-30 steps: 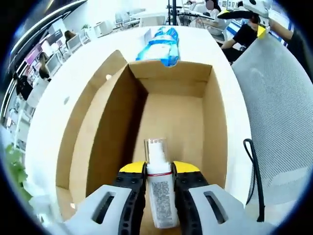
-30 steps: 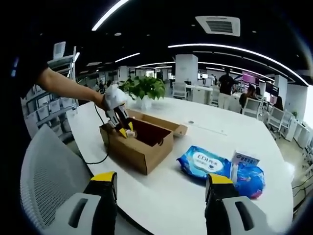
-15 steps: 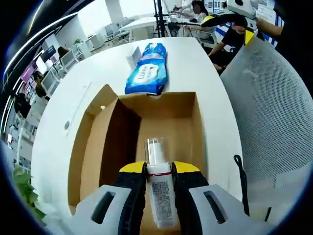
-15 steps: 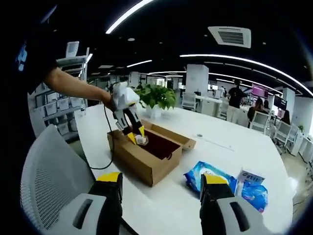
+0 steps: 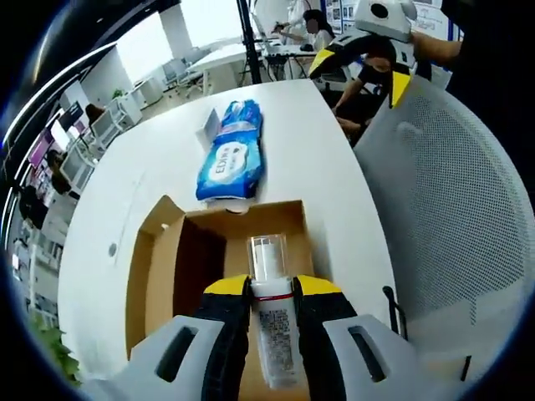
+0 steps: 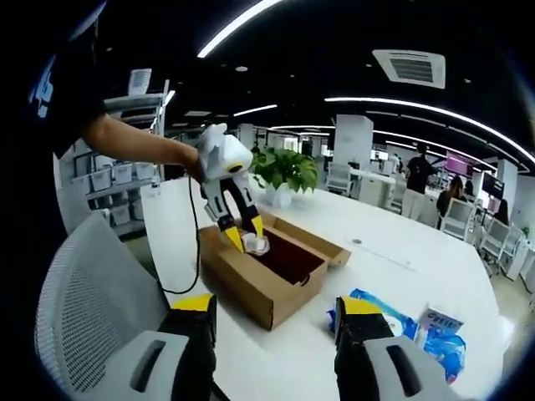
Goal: Operate the shoe box by opening the lid, removing the specified soft item, and placing it in the target area until the item is outside and the box remains undamaged.
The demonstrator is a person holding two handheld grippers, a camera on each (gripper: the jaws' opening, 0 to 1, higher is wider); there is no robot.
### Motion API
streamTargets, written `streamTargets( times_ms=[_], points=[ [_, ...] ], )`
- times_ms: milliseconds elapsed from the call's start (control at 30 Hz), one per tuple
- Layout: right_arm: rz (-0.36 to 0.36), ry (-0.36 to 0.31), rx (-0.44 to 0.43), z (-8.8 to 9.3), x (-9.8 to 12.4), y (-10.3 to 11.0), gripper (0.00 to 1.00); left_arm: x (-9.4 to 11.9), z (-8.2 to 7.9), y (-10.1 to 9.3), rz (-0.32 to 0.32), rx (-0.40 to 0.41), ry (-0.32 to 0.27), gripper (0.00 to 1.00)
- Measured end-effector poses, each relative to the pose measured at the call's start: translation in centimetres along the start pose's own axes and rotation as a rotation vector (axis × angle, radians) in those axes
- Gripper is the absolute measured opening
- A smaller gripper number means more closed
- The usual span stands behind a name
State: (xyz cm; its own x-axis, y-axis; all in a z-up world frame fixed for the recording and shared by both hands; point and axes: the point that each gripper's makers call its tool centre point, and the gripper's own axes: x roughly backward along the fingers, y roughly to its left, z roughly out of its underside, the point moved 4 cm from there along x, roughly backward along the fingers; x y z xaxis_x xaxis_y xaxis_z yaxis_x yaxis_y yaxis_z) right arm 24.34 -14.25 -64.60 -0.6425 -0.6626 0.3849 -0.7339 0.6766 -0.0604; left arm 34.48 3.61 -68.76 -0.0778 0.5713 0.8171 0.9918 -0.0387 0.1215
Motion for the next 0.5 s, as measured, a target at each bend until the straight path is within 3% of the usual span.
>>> streamTargets(
  times_ms=[500],
  points=[
    [-0.067,-0.023,0.043,-1.6,-1.3,1.0,0.42,0.0,-2.8,-2.0,0.049,-0.105,-0.051,0.19]
  ],
)
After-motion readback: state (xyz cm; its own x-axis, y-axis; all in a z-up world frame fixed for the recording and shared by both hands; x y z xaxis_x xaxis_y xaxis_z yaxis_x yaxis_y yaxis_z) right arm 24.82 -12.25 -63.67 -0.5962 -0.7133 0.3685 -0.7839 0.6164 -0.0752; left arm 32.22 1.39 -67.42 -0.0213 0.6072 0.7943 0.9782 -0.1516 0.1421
